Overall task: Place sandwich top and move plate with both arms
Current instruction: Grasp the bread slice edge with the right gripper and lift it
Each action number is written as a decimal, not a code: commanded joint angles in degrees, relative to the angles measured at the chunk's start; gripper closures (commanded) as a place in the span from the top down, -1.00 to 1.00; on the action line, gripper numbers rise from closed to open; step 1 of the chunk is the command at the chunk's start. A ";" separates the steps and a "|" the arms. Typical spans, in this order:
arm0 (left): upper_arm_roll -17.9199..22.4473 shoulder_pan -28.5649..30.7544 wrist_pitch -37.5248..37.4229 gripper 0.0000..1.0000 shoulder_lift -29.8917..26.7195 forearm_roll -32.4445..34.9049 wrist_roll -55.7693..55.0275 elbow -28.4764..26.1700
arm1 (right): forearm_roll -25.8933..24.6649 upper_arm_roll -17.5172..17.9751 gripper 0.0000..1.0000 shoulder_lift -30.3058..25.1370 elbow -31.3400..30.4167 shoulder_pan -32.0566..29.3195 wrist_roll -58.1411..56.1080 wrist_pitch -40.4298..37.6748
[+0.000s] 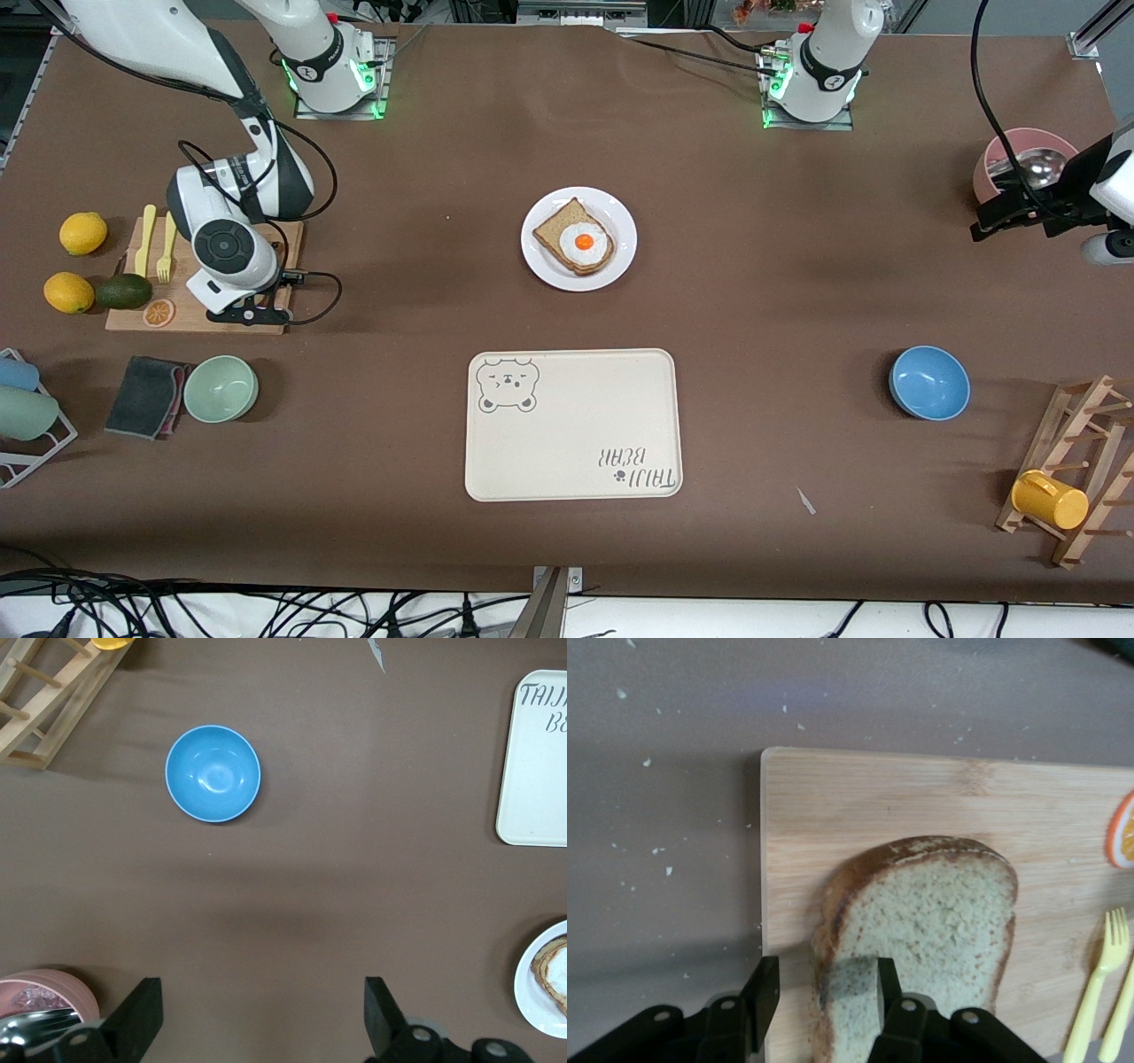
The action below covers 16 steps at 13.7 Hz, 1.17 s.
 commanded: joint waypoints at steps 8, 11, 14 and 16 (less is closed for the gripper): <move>-0.45 0.47 -0.15 1.00 0.59 -0.80 -0.20 0.86 | -1.66 -1.27 -1.00 0.52 -1.06 -0.08 1.28 2.05; -0.36 0.47 -0.15 1.00 0.68 -0.81 -0.20 0.87 | -1.66 -1.27 -1.00 0.52 -0.80 -0.08 1.01 1.61; -0.36 0.56 -0.15 1.00 0.59 -0.81 -0.11 0.78 | -1.48 -1.18 -1.00 0.43 -0.01 -0.08 0.93 1.61; -0.36 0.56 -0.15 1.00 0.59 -0.81 -0.20 0.78 | -1.48 -1.09 -1.00 0.43 2.44 0.19 0.23 -1.18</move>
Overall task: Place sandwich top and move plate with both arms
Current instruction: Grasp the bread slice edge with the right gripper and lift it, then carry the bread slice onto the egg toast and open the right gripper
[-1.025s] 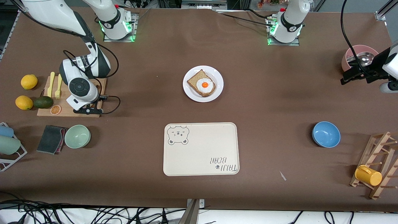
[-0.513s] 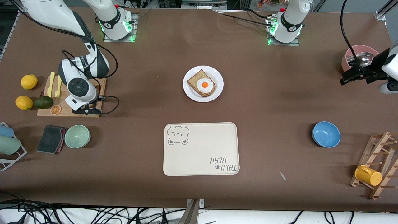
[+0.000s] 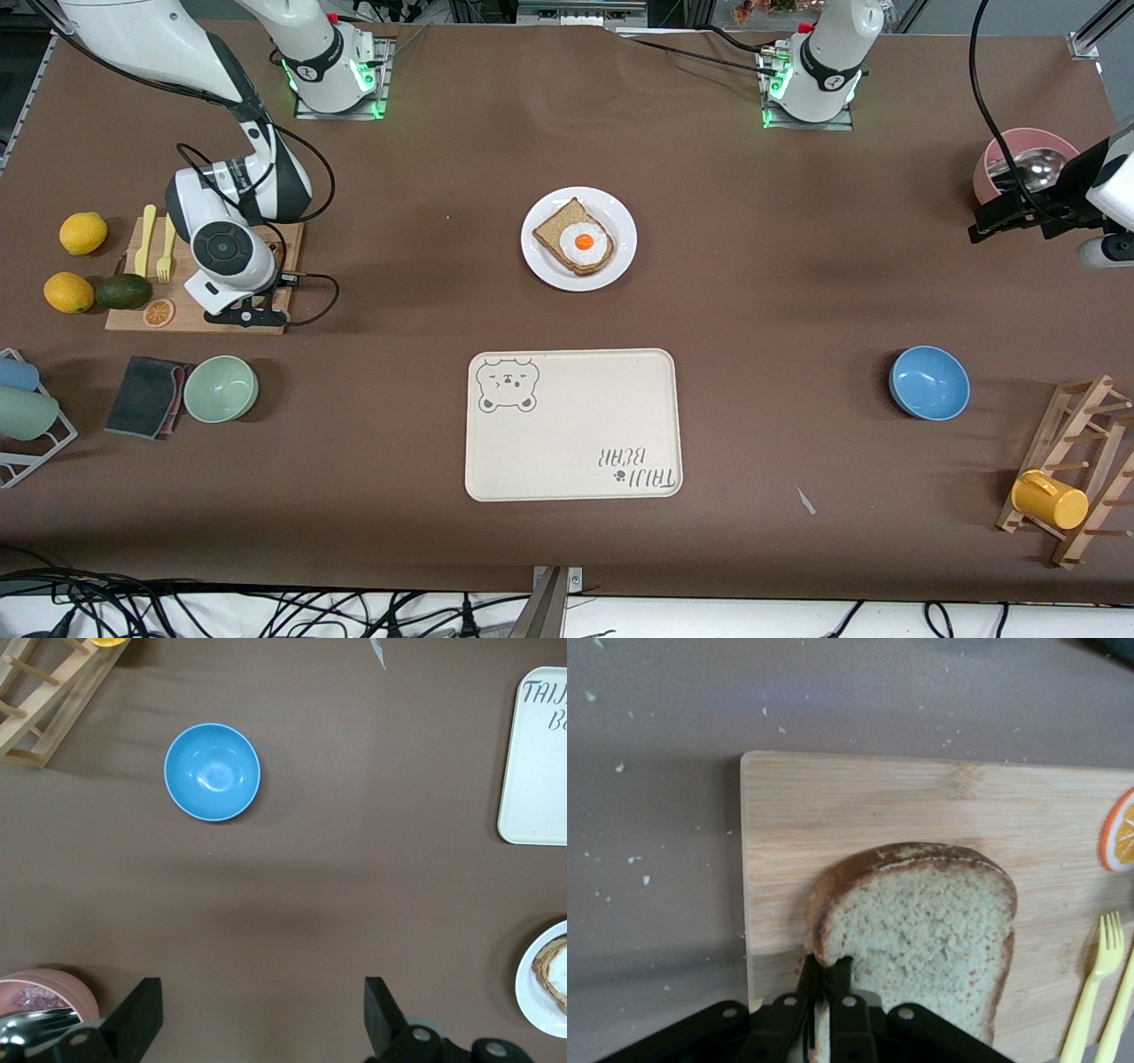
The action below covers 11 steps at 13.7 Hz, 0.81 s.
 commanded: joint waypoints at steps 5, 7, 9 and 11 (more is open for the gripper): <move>-0.34 0.56 -0.24 1.00 0.26 -0.72 -0.20 0.95 | -0.22 0.22 -1.00 0.88 11.87 2.30 -0.34 -13.64; -0.42 0.56 -0.32 1.00 0.08 -0.80 -0.20 0.69 | 0.40 0.23 -1.00 1.50 16.17 4.93 0.10 -18.46; -0.43 0.47 -0.24 1.00 0.26 -0.72 -0.20 1.04 | 5.99 0.23 -1.00 3.16 22.23 8.62 0.19 -25.57; -0.43 0.47 -0.24 1.00 0.17 -0.72 -0.20 1.04 | 11.80 0.23 -1.00 3.87 25.41 12.65 0.71 -28.67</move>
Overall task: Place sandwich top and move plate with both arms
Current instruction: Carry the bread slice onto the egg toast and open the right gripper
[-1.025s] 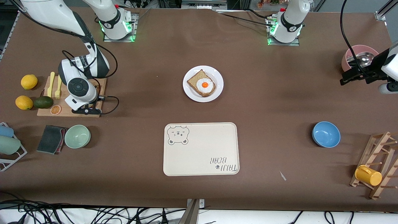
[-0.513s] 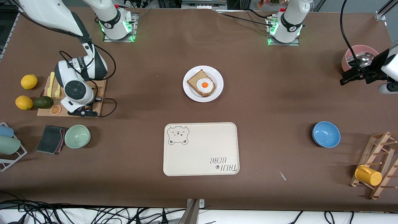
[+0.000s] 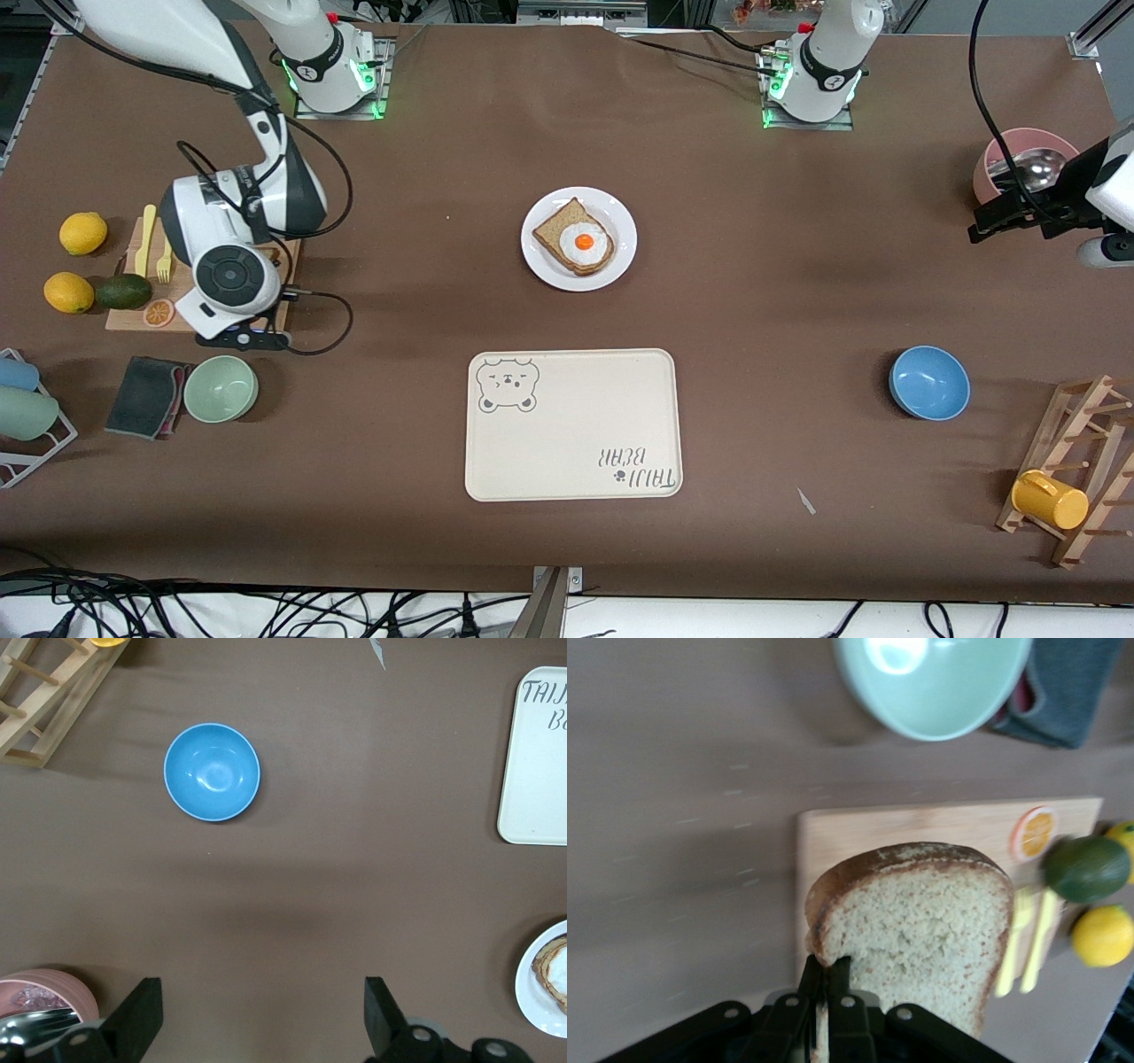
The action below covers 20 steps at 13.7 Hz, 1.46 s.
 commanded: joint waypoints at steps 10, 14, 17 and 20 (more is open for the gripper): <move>-0.37 0.47 -0.24 1.00 0.26 -0.80 -0.29 0.86 | 25.43 0.12 -1.00 11.81 20.28 28.28 10.70 -3.80; -0.37 0.47 -0.15 1.00 0.26 -0.80 -0.20 0.95 | 27.82 0.12 -1.00 18.67 29.25 34.88 16.66 1.10; -0.46 0.47 -0.15 1.00 0.26 -0.80 -0.20 1.04 | 27.91 0.20 -1.00 20.79 29.79 39.36 21.59 8.75; -0.46 0.47 -0.15 1.00 0.26 -0.80 -0.29 0.95 | 27.73 0.12 -1.00 21.32 29.71 41.74 24.68 9.12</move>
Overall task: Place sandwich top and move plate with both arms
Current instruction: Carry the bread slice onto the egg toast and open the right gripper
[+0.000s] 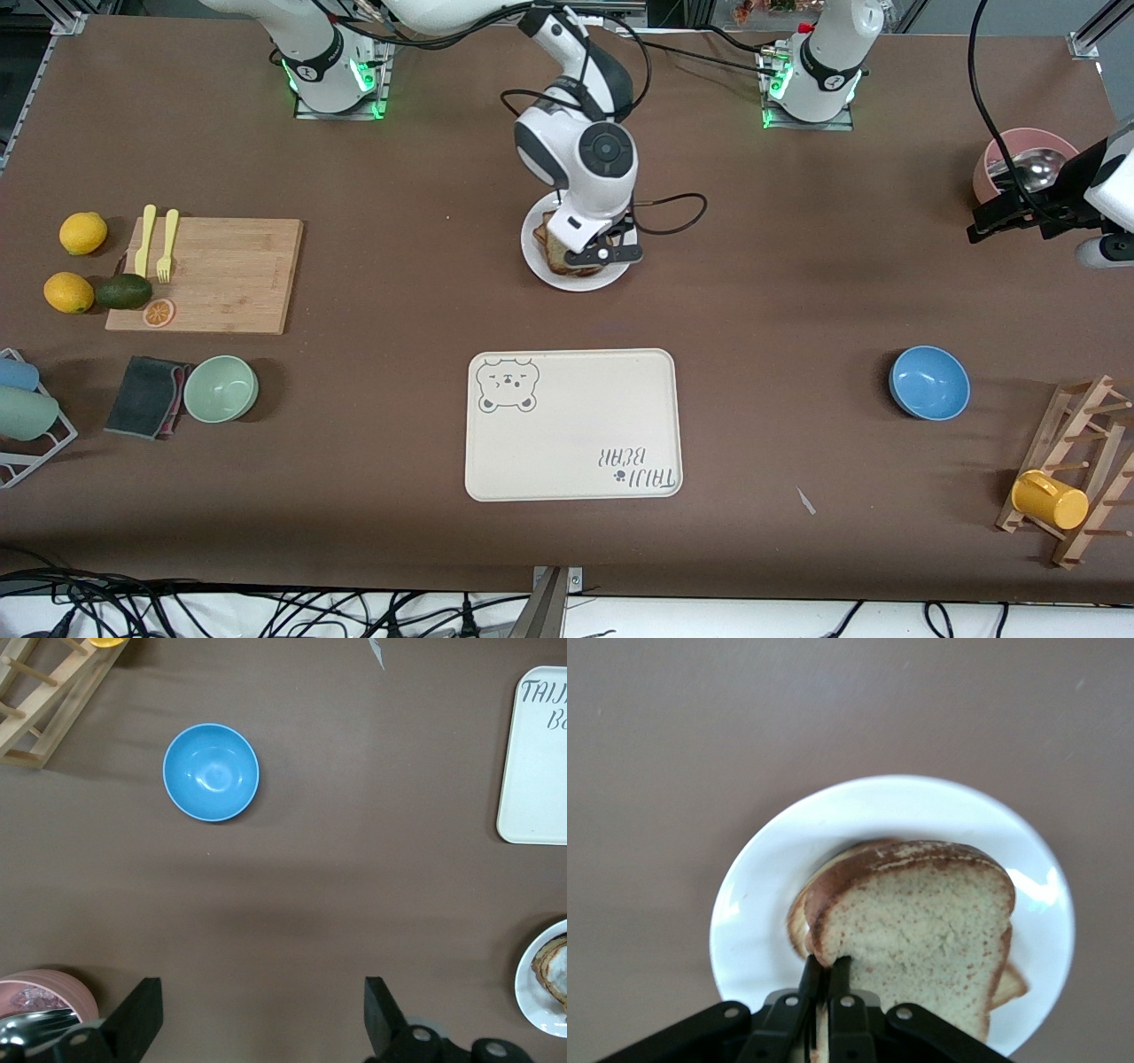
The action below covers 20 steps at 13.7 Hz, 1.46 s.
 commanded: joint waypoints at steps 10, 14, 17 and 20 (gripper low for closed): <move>-0.36 -0.23 1.41 1.00 1.83 -0.89 -1.95 1.13 | 0.17 -1.20 1.00 0.10 2.64 0.36 0.12 -1.11; -0.63 -0.50 3.16 1.00 3.50 -3.87 -2.57 1.13 | -0.18 -3.38 1.00 -4.29 2.55 -1.75 -2.76 -4.61; -1.77 -0.59 4.05 1.00 4.38 -4.32 -2.66 0.86 | 0.78 -10.75 1.00 -7.63 2.55 -1.75 -13.99 -12.51; -2.91 -0.59 6.07 1.00 5.43 -8.09 -4.33 0.42 | 4.81 -19.19 1.00 -10.27 2.55 -2.54 -25.24 -19.64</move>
